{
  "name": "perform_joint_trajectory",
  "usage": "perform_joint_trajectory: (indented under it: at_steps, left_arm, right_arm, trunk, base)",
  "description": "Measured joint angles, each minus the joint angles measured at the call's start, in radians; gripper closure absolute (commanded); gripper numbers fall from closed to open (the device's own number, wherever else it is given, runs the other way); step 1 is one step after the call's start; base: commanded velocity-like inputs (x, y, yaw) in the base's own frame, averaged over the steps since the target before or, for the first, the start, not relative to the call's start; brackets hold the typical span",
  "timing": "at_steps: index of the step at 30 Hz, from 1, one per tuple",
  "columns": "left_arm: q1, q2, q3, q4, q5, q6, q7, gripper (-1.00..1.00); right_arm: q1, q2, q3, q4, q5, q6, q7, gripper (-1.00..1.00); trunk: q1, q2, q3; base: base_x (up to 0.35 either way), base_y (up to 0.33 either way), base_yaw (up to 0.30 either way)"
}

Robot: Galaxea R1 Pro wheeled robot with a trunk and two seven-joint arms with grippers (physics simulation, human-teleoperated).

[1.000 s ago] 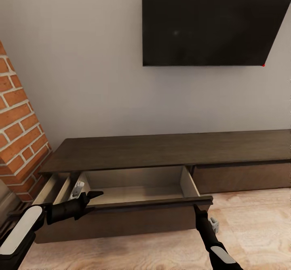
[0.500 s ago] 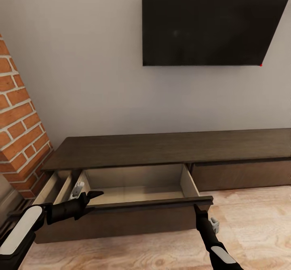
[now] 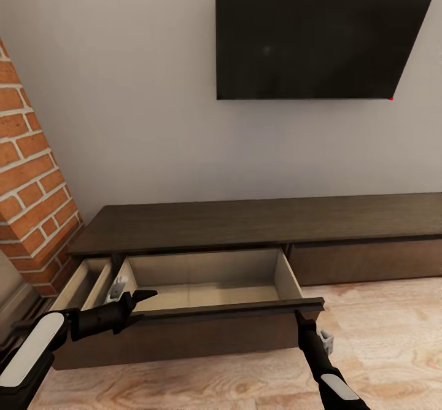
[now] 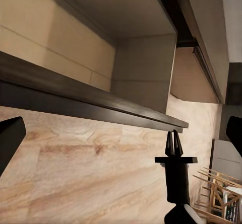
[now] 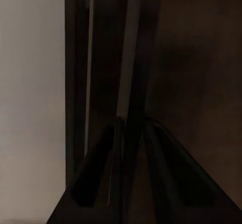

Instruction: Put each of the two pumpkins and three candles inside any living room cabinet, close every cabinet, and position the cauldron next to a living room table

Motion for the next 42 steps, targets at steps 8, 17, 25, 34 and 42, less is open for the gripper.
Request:
perform_joint_trajectory:
  at_steps: [8, 17, 25, 34, 42]
  left_arm:
    - [0.000, 0.000, 0.000, 0.000, 0.000, 0.000, 0.000, -1.00]
    - [0.000, 0.000, 0.000, 0.000, 0.000, 0.000, 0.000, -1.00]
    - [0.000, 0.000, 0.000, 0.000, 0.000, 0.000, 0.000, -1.00]
    - [0.000, 0.000, 0.000, 0.000, 0.000, 0.000, 0.000, -1.00]
    - [0.000, -0.004, 0.000, 0.000, 0.000, 0.000, 0.000, -1.00]
  right_arm:
    - [-0.003, 0.000, -0.001, 0.000, -0.001, 0.000, -0.007, 1.00]
    - [-0.016, 0.002, -0.001, 0.000, -0.001, -0.001, -0.034, 1.00]
    - [-0.016, 0.002, -0.001, 0.000, -0.001, -0.003, -0.034, 1.00]
    - [-0.001, 0.008, 0.034, -0.002, 0.012, 0.001, 0.021, -1.00]
    - [-0.001, 0.007, 0.035, -0.002, 0.013, 0.002, 0.020, -1.00]
  trunk:
    - [0.000, 0.000, 0.000]
    - [0.000, 0.000, 0.000]
    - [0.000, 0.000, 0.000]
    - [0.000, 0.000, 0.000]
    - [0.000, 0.000, 0.000]
  base:
    - [-0.044, 0.000, 0.000]
    - [-0.023, 0.000, 0.000]
    - [0.000, 0.000, 0.000]
    - [0.000, 0.000, 0.000]
    - [-0.082, 0.000, 0.000]
